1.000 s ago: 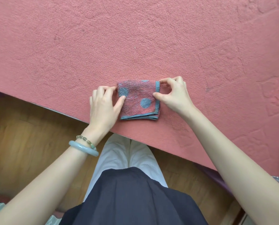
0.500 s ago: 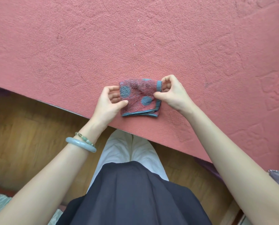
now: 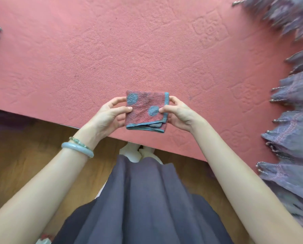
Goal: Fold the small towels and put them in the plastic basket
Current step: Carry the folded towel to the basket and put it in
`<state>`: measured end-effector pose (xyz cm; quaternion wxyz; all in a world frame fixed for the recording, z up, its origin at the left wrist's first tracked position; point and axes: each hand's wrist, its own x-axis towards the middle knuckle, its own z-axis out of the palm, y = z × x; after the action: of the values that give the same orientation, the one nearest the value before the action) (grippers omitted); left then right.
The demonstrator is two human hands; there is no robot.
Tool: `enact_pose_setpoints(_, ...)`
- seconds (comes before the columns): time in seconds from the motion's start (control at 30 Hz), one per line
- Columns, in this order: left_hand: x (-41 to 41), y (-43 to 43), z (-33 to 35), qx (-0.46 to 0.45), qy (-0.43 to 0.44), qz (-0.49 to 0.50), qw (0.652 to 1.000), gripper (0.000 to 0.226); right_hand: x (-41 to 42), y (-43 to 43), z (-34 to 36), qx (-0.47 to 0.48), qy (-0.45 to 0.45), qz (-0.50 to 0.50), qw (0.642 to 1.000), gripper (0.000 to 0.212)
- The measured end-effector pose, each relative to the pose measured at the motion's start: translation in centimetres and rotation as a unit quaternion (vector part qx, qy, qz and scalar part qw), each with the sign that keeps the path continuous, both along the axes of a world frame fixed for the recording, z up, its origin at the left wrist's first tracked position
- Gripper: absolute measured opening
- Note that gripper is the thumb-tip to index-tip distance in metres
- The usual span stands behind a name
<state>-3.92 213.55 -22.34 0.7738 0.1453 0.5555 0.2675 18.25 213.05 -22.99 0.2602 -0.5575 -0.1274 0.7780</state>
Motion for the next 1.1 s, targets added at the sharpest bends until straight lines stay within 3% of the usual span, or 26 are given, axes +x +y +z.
enact_pose_setpoints(0.33, 4.5, 3.6, 11.0, 0.042, -0.042, -0.149, 0.987, 0.029, 3.2, -3.6, 11.0, 0.091, -0.032, -0.146, 0.985, 0.042)
enact_pose_setpoints(0.5, 7.4, 4.7, 14.6, 0.070, -0.072, -0.277, 0.956, 0.037, 4.7, -7.6, 15.2, 0.121, -0.038, -0.250, 0.960, 0.042)
enact_pose_setpoints(0.63, 10.4, 4.1, 16.9, 0.088, -0.099, -0.413, 0.901, 0.051, 5.3, -12.7, 17.4, 0.135, -0.076, -0.338, 0.928, 0.049)
enact_pose_setpoints(0.77, 15.0, 1.3, 18.2, 0.104, -0.093, -0.515, 0.846, 0.038, 5.3, -18.9, 18.7, 0.124, -0.117, -0.447, 0.878, 0.056)
enact_pose_setpoints(1.1, 26.3, -13.7, 19.6, 0.084, -0.146, -0.733, 0.659, 0.031, 3.1, -37.2, 21.6, 0.082, -0.171, -0.681, 0.707, 0.037)
